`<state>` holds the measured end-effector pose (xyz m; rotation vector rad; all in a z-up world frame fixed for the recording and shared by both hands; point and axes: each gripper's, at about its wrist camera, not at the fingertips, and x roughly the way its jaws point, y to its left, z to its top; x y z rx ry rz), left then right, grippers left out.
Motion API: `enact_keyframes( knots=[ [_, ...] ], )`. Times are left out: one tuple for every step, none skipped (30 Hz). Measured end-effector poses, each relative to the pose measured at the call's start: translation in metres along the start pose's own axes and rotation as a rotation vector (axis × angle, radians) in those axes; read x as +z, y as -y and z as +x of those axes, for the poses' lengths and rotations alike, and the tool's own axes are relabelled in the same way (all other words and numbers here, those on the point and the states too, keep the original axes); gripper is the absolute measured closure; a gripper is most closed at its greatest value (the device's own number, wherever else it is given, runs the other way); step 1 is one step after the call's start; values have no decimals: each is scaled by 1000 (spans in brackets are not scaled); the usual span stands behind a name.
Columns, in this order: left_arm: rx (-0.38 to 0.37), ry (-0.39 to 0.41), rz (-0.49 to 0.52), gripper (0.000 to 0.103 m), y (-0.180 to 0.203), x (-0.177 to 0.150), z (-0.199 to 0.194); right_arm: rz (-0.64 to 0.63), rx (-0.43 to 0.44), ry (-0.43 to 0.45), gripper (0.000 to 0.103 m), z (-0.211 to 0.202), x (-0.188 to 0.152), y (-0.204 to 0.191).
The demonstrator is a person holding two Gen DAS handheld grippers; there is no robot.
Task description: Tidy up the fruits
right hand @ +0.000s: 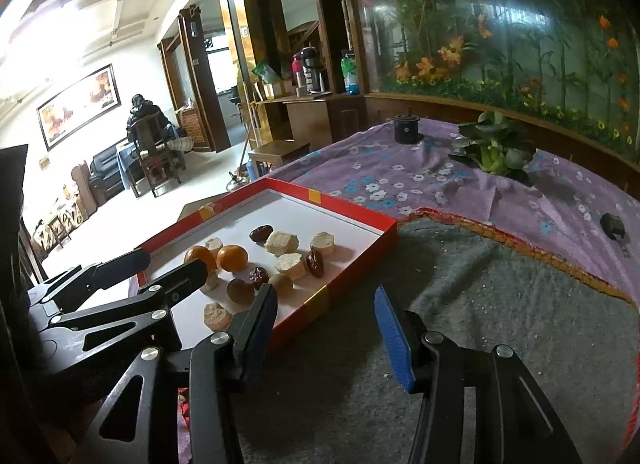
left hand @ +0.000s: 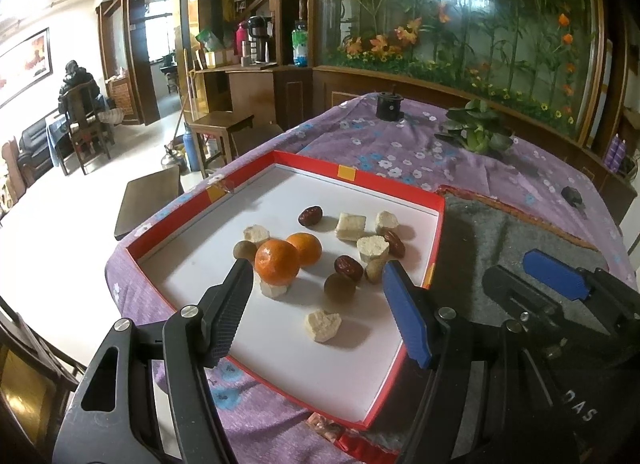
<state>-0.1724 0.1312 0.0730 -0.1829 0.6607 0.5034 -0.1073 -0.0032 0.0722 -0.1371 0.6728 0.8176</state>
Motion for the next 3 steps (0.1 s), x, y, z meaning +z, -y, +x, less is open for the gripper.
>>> enact_keyframes(
  knots=[
    [0, 0, 5, 35, 1, 0, -1, 2, -1, 1, 54, -1, 1, 1],
    [0, 0, 7, 35, 2, 1, -1, 4, -3, 6, 54, -3, 1, 3],
    [-3, -2, 9, 35, 4, 1, -2, 6, -7, 9, 54, -5, 2, 5]
  ],
)
